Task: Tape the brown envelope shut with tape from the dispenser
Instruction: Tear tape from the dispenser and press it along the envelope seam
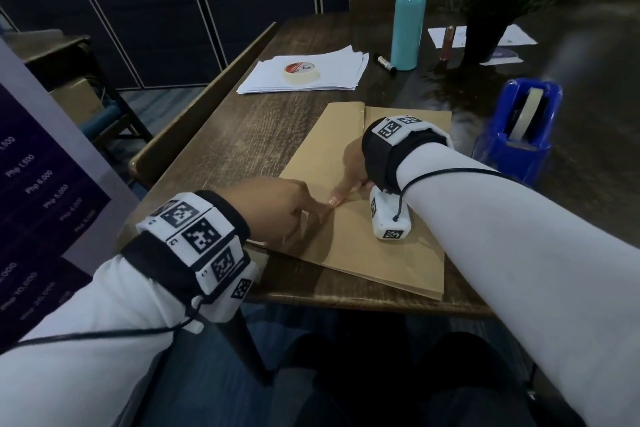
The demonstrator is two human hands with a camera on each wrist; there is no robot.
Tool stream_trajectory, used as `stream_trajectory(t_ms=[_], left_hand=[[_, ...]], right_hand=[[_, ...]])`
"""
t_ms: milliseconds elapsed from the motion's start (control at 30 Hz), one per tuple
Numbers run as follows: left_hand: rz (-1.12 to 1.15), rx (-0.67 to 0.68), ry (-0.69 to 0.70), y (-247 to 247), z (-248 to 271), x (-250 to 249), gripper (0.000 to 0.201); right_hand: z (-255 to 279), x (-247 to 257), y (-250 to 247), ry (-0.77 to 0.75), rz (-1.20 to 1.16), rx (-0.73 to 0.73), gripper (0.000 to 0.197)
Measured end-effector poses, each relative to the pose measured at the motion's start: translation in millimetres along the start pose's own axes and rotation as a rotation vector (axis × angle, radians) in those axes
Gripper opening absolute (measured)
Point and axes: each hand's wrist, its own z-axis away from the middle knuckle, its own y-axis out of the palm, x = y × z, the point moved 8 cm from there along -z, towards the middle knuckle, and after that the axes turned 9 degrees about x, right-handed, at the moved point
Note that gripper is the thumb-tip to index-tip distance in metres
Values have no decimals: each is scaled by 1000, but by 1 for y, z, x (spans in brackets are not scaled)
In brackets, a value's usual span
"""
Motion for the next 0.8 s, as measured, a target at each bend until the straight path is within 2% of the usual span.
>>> stream_trajectory(t_ms=[100, 267, 500, 800], left_hand=[[-91, 23, -24, 3, -7, -3, 49], [-206, 44, -50, 3, -10, -11, 42], [-252, 35, -42, 4, -5, -17, 40], [-92, 55, -62, 12, -6, 8, 46]], right_hand=[[5, -1, 0, 0, -4, 5, 66], [6, -3, -1, 4, -43, 6, 80], [10, -7, 4, -64, -187, 13, 50], [12, -9, 6, -103, -295, 15, 36]])
